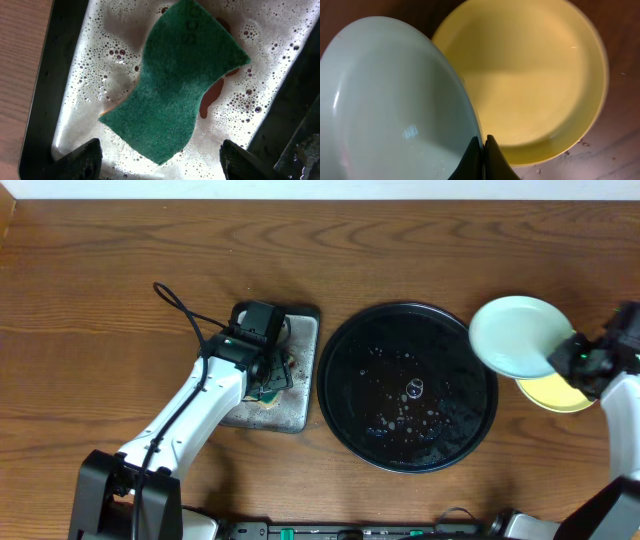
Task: Clean dirty plates on tray and stack at the side
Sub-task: 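Lower the pale-green plate onto the yellow plate stack and release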
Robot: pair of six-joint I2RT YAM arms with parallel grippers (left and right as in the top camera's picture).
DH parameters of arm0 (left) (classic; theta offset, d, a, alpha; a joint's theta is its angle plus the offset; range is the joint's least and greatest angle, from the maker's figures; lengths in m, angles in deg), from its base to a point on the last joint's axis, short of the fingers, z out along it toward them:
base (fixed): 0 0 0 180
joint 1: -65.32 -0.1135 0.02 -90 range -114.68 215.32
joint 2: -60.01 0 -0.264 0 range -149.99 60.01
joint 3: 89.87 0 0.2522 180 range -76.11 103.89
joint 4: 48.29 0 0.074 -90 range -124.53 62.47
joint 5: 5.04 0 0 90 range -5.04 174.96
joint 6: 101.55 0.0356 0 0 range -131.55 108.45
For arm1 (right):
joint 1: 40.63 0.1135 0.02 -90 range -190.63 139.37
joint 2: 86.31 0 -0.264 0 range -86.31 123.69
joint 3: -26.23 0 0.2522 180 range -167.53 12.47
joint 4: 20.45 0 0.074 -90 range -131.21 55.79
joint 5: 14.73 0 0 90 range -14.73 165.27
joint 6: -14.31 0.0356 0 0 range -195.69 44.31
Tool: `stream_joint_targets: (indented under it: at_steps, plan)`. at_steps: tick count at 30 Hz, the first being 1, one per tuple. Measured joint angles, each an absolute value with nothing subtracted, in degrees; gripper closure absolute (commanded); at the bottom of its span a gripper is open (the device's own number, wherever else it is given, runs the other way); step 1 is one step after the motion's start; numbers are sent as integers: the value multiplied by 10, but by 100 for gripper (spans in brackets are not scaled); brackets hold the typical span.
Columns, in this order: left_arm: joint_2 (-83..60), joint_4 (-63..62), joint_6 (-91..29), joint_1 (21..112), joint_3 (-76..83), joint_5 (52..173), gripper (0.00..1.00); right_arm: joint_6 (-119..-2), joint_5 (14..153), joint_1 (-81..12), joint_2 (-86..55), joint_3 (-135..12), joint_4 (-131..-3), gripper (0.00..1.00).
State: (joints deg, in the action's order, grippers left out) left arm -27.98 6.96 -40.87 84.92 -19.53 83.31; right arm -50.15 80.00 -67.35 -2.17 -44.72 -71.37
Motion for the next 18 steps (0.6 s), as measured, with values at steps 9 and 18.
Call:
stream_joint_targets:
  at_steps: [9, 18]
  plan:
    - [-280, 70, -409, 849, -195, 833, 24, -459, 833, -779, 25, -443, -704, 99]
    - [-280, 70, -409, 849, -195, 833, 24, -449, 840, -829, 27, -441, -707, 3]
